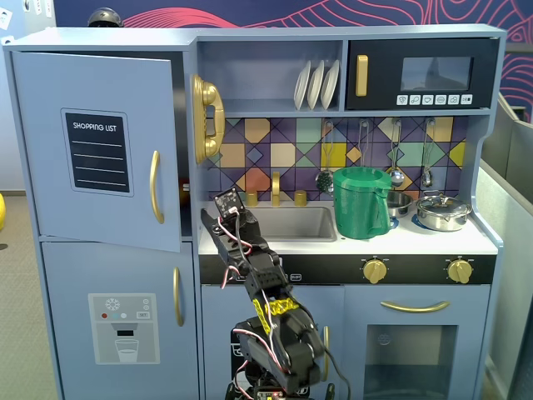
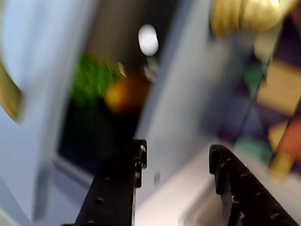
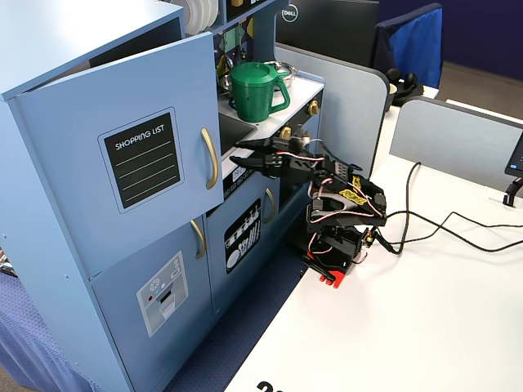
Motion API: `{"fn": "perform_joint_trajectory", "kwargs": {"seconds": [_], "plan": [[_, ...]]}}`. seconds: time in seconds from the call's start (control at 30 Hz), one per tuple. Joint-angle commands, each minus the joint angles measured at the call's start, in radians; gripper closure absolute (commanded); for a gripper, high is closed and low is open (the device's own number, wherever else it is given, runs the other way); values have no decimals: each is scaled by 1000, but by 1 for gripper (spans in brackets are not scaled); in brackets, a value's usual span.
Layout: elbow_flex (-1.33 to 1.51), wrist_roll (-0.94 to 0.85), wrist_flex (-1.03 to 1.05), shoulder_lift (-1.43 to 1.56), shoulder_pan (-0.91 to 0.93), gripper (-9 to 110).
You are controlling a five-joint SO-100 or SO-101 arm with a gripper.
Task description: Open the left cabinet door
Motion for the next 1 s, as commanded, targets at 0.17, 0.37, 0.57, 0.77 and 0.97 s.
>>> {"fn": "perform_joint_trajectory", "kwargs": {"seconds": [0.17,0.37,0.57,0.77,0.97], "plan": [[-270,74,-107,-399,20,93],[-302,-58,-184,-453,-89,93],[-265,-245,-267,-417,-288,93],[-239,-347,-344,-411,-428,93],[-227,-433,-459,-434,-595,93]]}}
